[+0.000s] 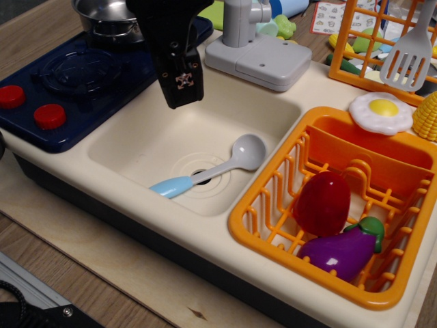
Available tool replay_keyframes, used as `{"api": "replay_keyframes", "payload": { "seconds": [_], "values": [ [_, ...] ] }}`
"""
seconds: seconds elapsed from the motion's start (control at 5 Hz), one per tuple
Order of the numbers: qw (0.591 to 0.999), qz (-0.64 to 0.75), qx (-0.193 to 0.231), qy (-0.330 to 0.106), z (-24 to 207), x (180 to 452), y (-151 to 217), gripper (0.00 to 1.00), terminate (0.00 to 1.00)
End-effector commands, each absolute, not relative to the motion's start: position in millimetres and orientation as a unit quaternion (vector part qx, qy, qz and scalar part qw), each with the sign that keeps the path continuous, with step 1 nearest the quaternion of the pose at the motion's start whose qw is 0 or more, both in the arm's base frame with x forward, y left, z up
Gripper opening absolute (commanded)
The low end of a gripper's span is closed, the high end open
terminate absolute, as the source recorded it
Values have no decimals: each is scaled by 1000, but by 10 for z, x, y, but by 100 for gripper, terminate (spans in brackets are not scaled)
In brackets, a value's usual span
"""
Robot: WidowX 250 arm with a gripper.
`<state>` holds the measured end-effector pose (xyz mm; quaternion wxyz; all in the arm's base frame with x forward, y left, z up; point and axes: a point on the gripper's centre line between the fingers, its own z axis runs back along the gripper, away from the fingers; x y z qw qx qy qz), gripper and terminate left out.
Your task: Put spoon into pan
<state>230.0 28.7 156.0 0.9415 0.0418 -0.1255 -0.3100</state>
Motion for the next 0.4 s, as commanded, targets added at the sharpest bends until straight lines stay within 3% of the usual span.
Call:
{"api": "replay_keyframes", "payload": {
  "seconds": [0.0, 0.2],
  "values": [
    [941, -310, 42, -126, 1560, 2300, 287, 100, 0],
    [944, -303, 25, -129, 1330, 2312, 163, 100, 0]
  ]
}}
